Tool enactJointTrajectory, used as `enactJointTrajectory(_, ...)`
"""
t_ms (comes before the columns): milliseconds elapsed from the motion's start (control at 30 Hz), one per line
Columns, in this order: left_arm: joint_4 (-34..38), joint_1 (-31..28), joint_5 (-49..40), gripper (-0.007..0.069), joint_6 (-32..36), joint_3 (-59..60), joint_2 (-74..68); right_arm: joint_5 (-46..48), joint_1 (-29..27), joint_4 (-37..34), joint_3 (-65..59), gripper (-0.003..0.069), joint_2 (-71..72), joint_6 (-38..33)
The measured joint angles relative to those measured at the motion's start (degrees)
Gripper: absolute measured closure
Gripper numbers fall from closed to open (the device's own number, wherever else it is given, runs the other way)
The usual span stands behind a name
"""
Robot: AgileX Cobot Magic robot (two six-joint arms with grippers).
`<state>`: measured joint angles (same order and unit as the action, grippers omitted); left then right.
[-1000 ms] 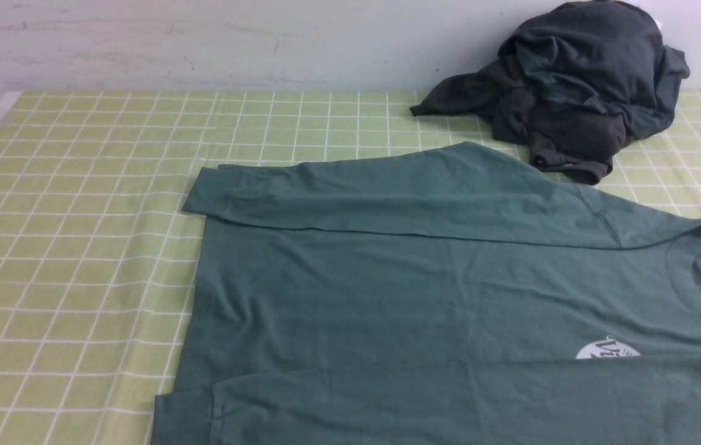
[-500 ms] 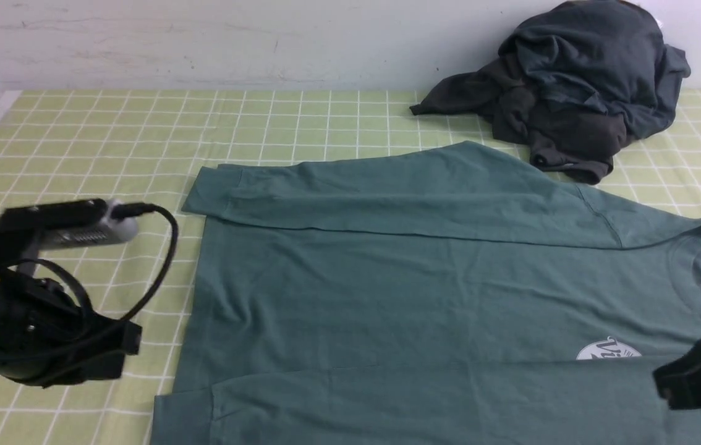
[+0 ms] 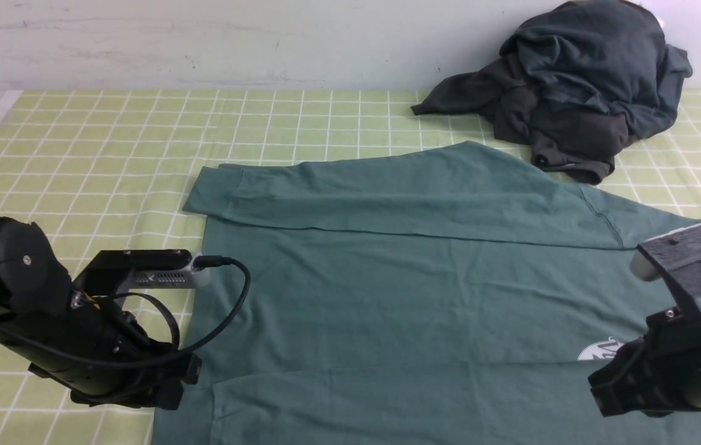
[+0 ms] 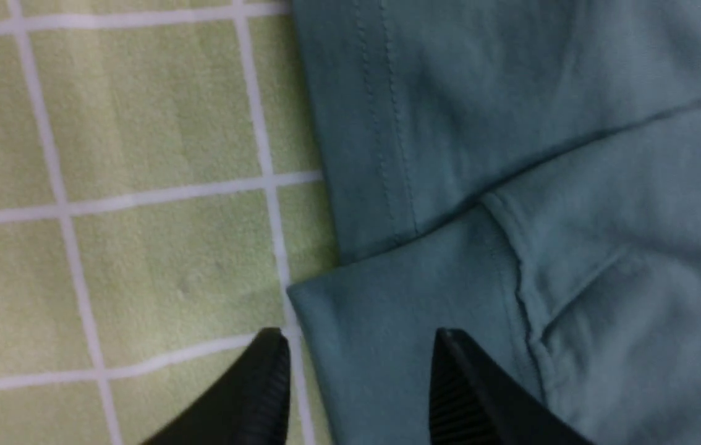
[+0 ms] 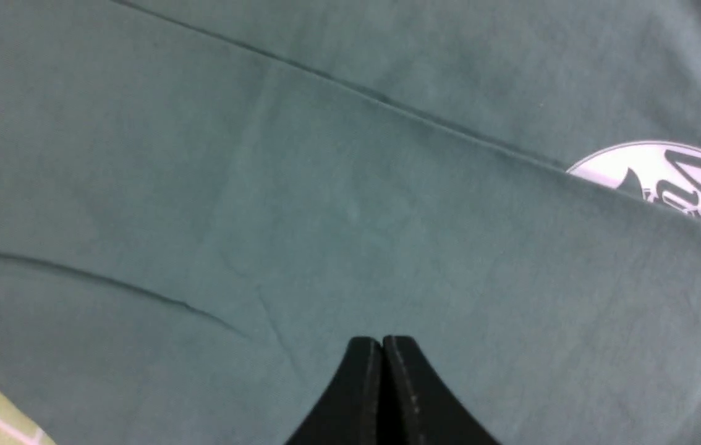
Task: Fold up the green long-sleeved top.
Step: Use the left arm to clamp the cuff closest to it, then use the left arm to drag and place the cuff at the centered position on the left edge of the fabric
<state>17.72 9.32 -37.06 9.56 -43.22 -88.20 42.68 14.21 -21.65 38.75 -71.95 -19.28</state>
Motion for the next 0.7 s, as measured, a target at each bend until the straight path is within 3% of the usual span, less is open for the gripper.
enactJointTrajectory(167,-1.32,0.75,2.48,0.0388,-2.21,-0.17,-3.42,0.00,0.00,-1.43,0.00,0.0669,0.00,0.00)
enactJointTrajectory(300,-0.83,0.93,2.88,0.0547,-2.38,-0.74,-5.80,-0.05,0.00,-2.33,0.00,0.0669,0.00,-0.14)
enactJointTrajectory(367,-0.72,1.06,2.77,0.0589,-2.38,-0.91,-5.85,-0.05,0.00,-3.13,0.00,0.0669,0.00,-0.86)
enactJointTrajectory(700,-2.92,5.42,-0.68,0.0598,-2.32,-4.68,6.51,-0.05,0.00,-4.06,0.00,0.0669,0.00,-2.53)
